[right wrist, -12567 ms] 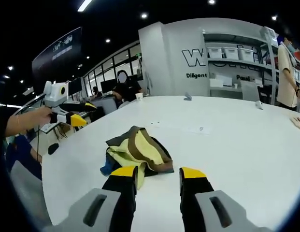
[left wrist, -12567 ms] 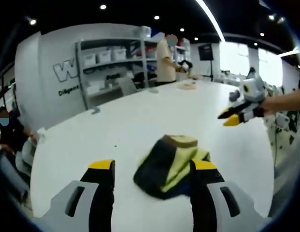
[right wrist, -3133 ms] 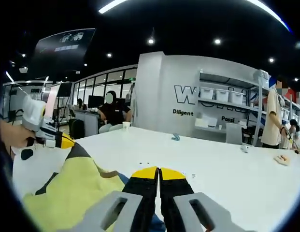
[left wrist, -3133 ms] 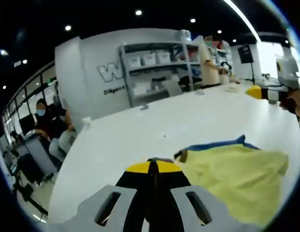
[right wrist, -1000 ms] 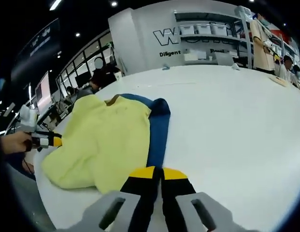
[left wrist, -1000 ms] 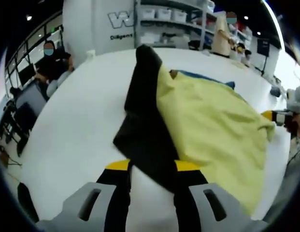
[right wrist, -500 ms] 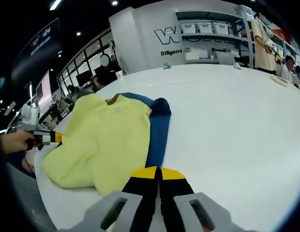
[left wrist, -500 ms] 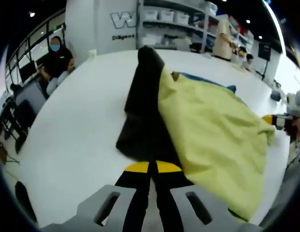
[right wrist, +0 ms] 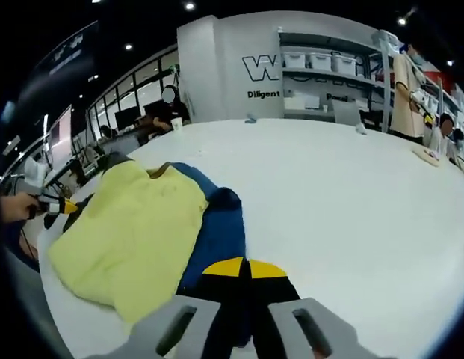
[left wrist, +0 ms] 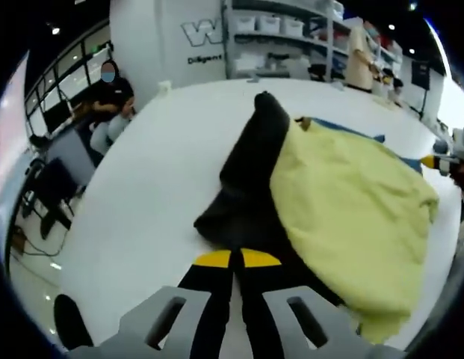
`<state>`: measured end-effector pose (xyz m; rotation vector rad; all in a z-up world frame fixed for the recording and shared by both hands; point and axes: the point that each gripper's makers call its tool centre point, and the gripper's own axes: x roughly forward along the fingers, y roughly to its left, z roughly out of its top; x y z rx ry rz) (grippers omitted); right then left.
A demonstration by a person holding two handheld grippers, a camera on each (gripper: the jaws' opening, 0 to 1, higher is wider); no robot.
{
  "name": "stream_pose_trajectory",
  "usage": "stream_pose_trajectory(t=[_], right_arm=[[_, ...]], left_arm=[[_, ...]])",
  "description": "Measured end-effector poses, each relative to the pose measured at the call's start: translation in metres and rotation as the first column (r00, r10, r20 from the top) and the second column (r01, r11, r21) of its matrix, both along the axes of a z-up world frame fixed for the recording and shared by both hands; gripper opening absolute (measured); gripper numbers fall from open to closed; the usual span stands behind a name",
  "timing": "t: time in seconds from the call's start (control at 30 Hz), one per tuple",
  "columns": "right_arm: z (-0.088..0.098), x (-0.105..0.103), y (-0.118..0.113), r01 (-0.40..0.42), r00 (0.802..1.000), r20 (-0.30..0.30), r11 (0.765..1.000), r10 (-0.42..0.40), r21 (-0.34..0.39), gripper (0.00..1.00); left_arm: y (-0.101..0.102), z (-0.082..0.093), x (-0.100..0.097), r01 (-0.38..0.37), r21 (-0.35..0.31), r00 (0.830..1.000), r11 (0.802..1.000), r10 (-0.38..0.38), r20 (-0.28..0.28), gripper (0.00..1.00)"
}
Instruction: Fold the garment on the visible template until the final outline fits inside the template.
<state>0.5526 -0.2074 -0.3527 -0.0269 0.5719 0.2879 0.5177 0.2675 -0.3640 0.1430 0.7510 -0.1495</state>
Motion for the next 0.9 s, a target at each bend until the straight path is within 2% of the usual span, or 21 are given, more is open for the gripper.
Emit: stream_pose_trajectory(t=[0.17, 0.23, 0.33, 0.37, 0.43, 0.47, 0.53, 0.6, 0.63, 0.7, 0.77, 0.83, 0.9], right_arm=[[0.009, 0.01, -0.013, -0.02, 1.0, 0.012, 0.998, 0.021, -0.059, 0.0], [0.009, 0.016, -0.019, -0.026, 1.0, 0.014, 0.996, 0.027, -0.082, 0.0], [0.012, 0.02, -0.026, -0.027, 0.999, 0.016, 0.993, 0.029, -0.112, 0.0], [0.009, 0.029, -0.035, -0.018, 1.0, 0.022, 0.992, 0.021, -0.128, 0.0], [0.011, 0.035, -0.041, -0.013, 0.999, 0.029, 0.989, 0.017, -0.148, 0.0], [0.014, 0.04, -0.046, -0.008, 0.999, 0.037, 0.987, 0.014, -0.158, 0.0], [0.026, 0.044, -0.05, 0.006, 0.999, 0.046, 0.985, 0.002, -0.171, 0.0], [0.027, 0.056, -0.058, 0.011, 0.998, 0.056, 0.982, -0.001, -0.189, 0.0], [0.034, 0.064, -0.062, 0.018, 0.998, 0.066, 0.98, -0.005, -0.2, 0.0], [0.037, 0.071, -0.065, 0.02, 0.997, 0.073, 0.978, -0.005, -0.209, 0.0], [0.041, 0.084, -0.07, 0.021, 0.997, 0.082, 0.974, -0.003, -0.225, 0.0], [0.044, 0.095, -0.076, 0.021, 0.996, 0.089, 0.97, 0.0, -0.243, 0.0], [0.049, 0.101, -0.082, 0.031, 0.995, 0.098, 0.968, -0.007, -0.251, 0.0]], left_arm=[[0.028, 0.017, 0.01, -0.014, 0.059, 1.0, 0.998, 0.013, 0.019, 0.0], [0.043, 0.02, 0.017, -0.013, 0.092, 1.0, 0.996, 0.01, 0.026, 0.0], [0.054, 0.025, 0.023, -0.01, 0.129, 1.0, 0.992, 0.006, 0.03, 0.0], [0.063, 0.031, 0.026, -0.009, 0.167, 0.999, 0.986, 0.004, 0.033, 0.0], [0.07, 0.033, 0.03, -0.012, 0.184, 0.999, 0.983, 0.005, 0.037, 0.0], [0.08, 0.034, 0.037, -0.012, 0.194, 0.999, 0.981, 0.004, 0.041, 0.0], [0.081, 0.036, 0.04, -0.004, 0.208, 0.999, 0.978, -0.004, 0.039, 0.0], [0.084, 0.038, 0.045, -0.004, 0.204, 0.999, 0.979, -0.003, 0.036, 0.0], [0.089, 0.04, 0.051, 0.005, 0.204, 0.999, 0.979, -0.013, 0.035, 0.0], [0.095, 0.047, 0.062, 0.028, 0.244, 0.999, 0.969, -0.038, 0.038, 0.0], [0.103, 0.051, 0.073, 0.024, 0.242, 0.998, 0.97, -0.036, 0.048, 0.0], [0.099, 0.06, 0.076, 0.024, 0.248, 0.998, 0.969, -0.039, 0.056, 0.0], [0.105, 0.063, 0.086, 0.02, 0.253, 0.997, 0.967, -0.039, 0.068, 0.0]])
